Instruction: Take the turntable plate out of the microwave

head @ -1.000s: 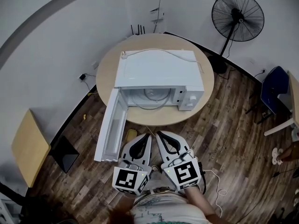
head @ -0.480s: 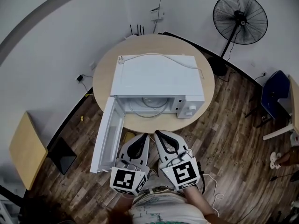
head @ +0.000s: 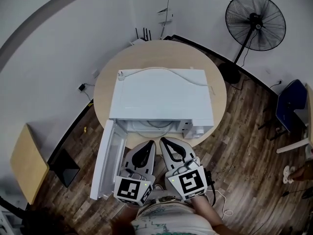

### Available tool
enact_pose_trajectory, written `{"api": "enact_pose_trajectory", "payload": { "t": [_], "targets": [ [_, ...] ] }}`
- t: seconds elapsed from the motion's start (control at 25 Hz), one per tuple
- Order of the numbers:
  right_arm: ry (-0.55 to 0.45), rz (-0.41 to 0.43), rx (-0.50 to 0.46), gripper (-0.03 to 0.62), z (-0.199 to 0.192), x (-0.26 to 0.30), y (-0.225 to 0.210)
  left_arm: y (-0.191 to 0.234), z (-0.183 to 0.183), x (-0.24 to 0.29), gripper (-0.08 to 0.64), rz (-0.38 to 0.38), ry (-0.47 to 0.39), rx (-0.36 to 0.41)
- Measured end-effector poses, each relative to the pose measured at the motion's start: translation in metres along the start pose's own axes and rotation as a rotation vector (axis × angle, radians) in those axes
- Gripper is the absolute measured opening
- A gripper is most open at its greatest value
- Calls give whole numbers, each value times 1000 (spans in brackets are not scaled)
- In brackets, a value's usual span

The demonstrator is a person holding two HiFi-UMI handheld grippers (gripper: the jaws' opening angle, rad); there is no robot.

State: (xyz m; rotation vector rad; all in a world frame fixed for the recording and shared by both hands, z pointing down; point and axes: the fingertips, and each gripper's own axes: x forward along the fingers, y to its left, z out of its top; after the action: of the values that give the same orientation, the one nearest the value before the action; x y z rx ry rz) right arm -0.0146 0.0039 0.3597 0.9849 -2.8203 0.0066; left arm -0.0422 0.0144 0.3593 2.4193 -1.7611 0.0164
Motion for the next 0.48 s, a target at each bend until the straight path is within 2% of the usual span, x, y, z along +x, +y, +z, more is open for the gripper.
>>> {"api": "enact_pose_trajectory", "payload": {
  "t": [0.48],
  "targets": [
    [-14,40,-5,-9,10,33,-56,8,14,65,15,34,-5,7]
  ]
}}
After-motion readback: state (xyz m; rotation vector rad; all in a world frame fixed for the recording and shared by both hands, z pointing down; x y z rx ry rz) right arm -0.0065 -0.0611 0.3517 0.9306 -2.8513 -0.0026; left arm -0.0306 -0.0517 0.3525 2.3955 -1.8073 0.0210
